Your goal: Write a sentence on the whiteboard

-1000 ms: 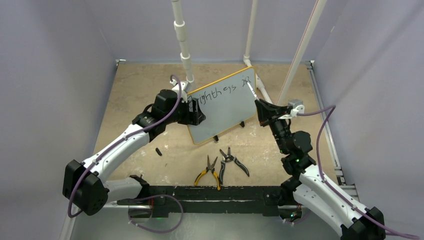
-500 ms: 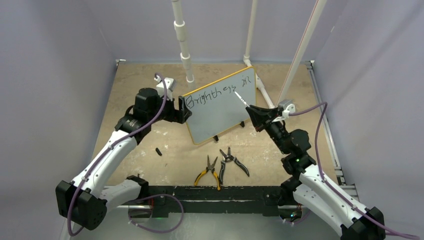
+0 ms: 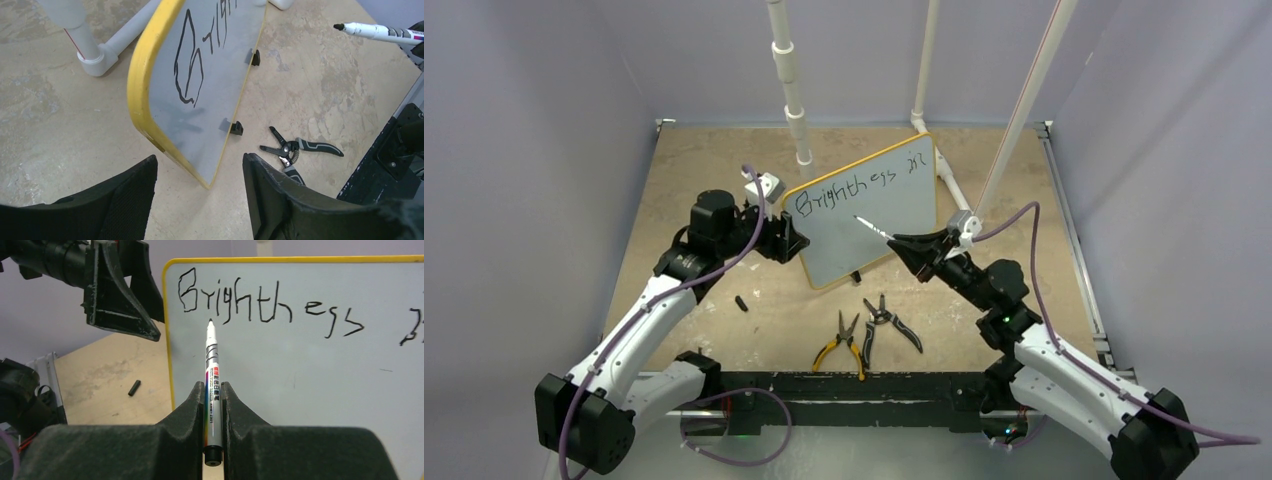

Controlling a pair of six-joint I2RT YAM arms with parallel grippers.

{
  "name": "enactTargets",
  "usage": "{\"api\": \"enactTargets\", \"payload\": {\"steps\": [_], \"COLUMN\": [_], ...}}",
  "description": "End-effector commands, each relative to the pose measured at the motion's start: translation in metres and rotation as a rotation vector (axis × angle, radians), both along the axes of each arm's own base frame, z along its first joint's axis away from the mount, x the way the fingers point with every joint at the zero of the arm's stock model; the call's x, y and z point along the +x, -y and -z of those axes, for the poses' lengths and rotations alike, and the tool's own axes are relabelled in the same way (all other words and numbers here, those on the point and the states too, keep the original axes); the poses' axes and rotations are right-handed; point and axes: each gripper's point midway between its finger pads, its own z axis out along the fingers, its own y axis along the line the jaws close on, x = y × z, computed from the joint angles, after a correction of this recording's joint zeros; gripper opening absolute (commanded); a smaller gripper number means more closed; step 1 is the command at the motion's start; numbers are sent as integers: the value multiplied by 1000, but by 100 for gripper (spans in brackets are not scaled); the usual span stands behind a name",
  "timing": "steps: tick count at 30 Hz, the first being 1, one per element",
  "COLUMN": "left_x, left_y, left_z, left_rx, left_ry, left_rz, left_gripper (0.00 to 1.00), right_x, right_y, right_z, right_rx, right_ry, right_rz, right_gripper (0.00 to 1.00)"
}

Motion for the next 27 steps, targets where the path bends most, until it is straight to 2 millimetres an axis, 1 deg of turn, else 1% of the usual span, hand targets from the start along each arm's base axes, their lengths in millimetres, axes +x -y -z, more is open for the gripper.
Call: {"api": "enactTargets", "payload": {"steps": [1,5,8,13,17,21,25,27], "left_x": [2,4,4,7,6,7,8,7], "left_y": [7,11,12,6,1,-4,-6,-5], "left_z": [-7,-2,1,5,8,7,9,9], "left_rx": [-23,-37,-35,-5,11,28,35,37], "left_ry": [65,49,39,37,32,44,40,37], "left_rz": [48,60,69,35,16,-9,-14,-10], "left_gripper": [59,54,49,47,42,36,27,24], "right_x": [-7,-2,-7,-10,-14,-14,-11,-12], "right_y": [-10,-10,-17,-37,-58,-64,-74,-79], "right_z": [-5,2,2,11,19,15,24,23], "right_rx": [-10,-19,-21,-43,-81,-65,-90,-82], "right_ry": [20,-8,10,17,24,40,36,38], "right_rz": [-29,16,-6,-42,-84,-76,-75,-76], "right_gripper": [0,0,0,0,0,0,0,0]}}
